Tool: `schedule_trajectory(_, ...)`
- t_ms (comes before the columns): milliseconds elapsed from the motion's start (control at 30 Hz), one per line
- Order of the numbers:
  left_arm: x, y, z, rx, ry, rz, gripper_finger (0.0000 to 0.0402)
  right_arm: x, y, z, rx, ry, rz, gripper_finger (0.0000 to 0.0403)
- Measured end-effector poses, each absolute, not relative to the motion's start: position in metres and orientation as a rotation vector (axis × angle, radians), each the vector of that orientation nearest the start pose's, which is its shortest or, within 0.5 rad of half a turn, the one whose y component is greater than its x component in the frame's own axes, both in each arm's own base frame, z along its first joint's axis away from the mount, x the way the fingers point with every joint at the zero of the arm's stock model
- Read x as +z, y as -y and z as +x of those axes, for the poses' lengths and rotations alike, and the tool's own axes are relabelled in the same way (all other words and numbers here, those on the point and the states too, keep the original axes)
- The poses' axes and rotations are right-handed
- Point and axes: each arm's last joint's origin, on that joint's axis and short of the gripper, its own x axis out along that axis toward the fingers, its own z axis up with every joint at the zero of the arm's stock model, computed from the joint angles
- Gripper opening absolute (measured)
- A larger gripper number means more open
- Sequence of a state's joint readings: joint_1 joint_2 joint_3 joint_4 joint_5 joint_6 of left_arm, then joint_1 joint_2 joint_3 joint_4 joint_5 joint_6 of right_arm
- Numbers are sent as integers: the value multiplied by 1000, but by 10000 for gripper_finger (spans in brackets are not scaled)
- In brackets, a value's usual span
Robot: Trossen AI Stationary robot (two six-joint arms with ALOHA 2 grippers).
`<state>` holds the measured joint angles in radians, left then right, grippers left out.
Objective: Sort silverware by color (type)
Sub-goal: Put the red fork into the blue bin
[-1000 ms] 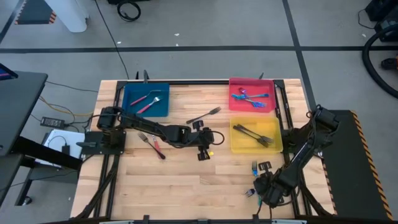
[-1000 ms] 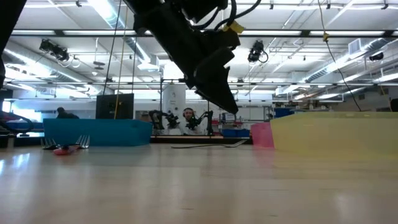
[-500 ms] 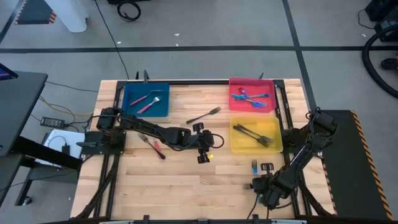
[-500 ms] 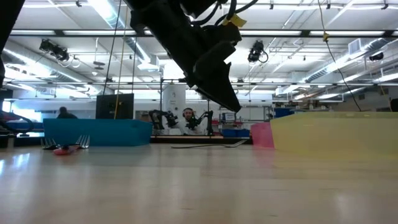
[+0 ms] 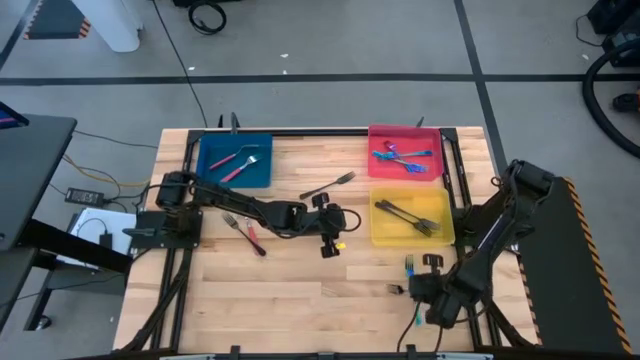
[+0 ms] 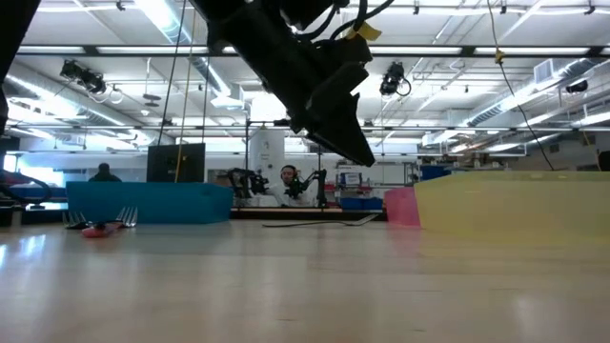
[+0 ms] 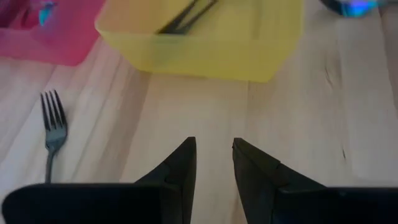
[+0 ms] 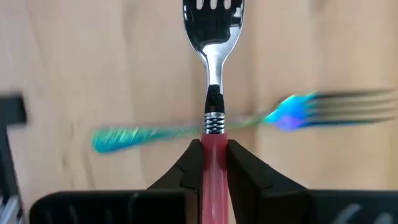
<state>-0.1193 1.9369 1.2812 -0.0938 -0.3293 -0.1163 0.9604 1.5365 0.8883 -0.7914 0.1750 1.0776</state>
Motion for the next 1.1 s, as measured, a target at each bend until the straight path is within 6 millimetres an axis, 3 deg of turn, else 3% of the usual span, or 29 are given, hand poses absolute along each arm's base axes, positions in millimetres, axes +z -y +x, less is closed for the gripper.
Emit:
schedule_trajectory(300, 196, 23, 424, 263, -568, 60, 105, 211, -165, 156, -353, -919, -30, 51)
schedule_trajectory(533, 209, 15, 432, 282, -405, 15, 105, 219, -136, 172, -580, -687, -270, 51)
schedule_trajectory(867, 227, 0, 438, 312, -214, -24, 105, 231, -88, 197, -837, -608, -383, 51)
schedule_trajectory(1100, 234, -6, 439, 324, -139, -41, 105, 233, -80, 209, -851, -614, -390, 51)
